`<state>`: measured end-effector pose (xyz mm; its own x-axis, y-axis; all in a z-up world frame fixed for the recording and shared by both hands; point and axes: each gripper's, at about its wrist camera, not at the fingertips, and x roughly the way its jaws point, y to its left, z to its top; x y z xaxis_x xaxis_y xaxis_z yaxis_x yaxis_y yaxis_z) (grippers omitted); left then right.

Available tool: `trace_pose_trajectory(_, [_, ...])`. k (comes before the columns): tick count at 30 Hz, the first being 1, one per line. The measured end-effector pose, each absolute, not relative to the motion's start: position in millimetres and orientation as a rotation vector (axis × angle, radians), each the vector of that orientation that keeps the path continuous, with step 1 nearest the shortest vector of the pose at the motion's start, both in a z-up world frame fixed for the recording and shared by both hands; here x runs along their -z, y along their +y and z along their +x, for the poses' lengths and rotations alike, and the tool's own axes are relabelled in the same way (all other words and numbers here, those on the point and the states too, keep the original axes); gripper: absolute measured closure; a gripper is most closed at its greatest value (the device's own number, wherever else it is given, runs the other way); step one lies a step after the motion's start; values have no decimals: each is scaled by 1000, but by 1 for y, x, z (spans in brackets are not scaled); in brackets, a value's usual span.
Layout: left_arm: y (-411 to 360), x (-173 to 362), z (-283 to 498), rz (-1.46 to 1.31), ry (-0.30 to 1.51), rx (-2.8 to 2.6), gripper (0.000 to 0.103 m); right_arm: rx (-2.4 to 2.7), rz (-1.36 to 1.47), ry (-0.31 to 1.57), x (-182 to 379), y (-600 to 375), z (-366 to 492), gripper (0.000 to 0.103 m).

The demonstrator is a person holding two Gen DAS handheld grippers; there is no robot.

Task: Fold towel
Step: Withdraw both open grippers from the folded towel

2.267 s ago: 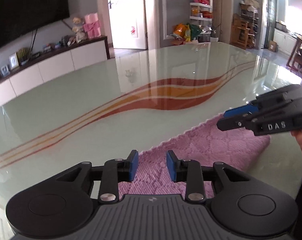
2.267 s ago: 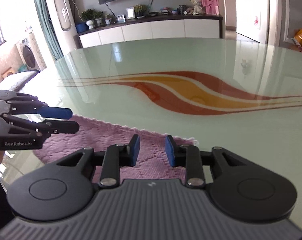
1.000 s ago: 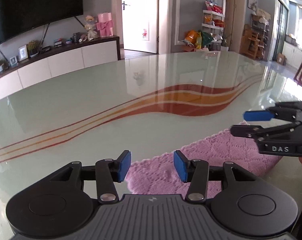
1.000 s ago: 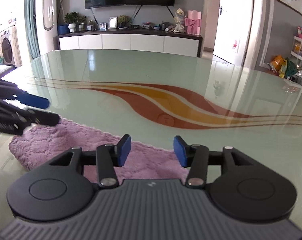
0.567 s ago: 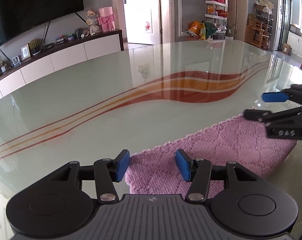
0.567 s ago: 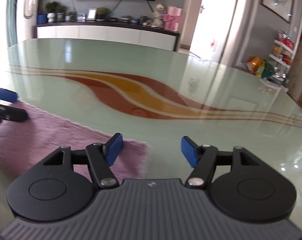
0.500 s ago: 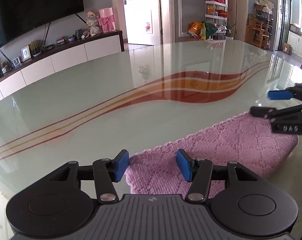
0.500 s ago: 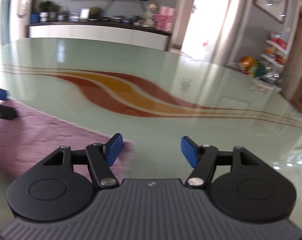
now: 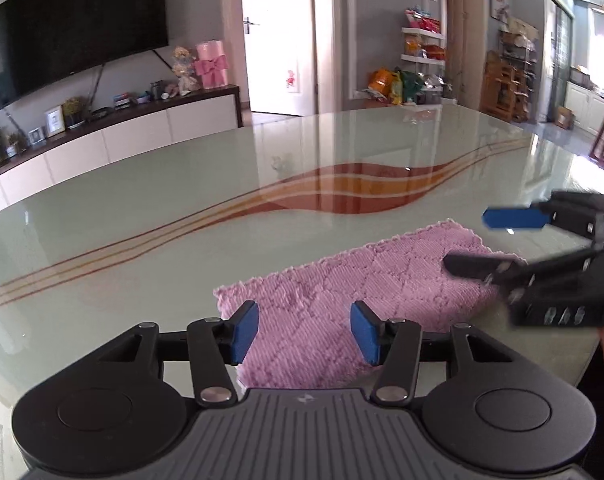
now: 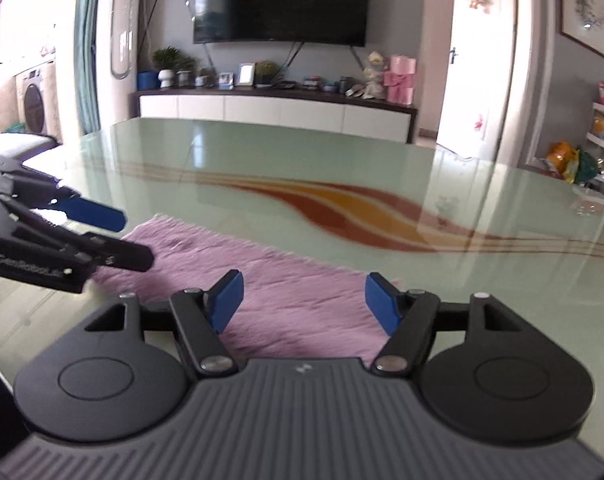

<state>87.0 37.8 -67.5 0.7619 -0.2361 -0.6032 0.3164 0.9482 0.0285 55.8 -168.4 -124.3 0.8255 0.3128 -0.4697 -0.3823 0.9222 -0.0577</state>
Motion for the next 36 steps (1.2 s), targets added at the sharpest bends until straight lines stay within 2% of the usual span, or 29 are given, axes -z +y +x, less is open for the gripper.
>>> trace_pose_trajectory(6, [36, 76, 93, 132, 669, 273, 48, -361, -223, 513, 132, -160, 52, 31])
trace_pose_trajectory(11, [41, 86, 90, 145, 697, 253, 45, -316, -210, 540, 137, -174, 53, 23])
trace_pose_trajectory(19, [45, 88, 82, 152, 683, 241, 41, -211, -193, 544, 136, -199, 58, 23])
trace_pose_trajectory(26, [42, 85, 82, 157, 696, 236, 41, -339, -194, 468, 127, -162, 48, 22])
trace_pose_trajectory(31, [43, 85, 83, 151, 701, 237, 41, -351, -243, 499, 137, -137, 51, 22])
trace_pose_trajectory(36, [46, 86, 83, 137, 700, 236, 38, -297, -233, 519, 141, -156, 49, 19])
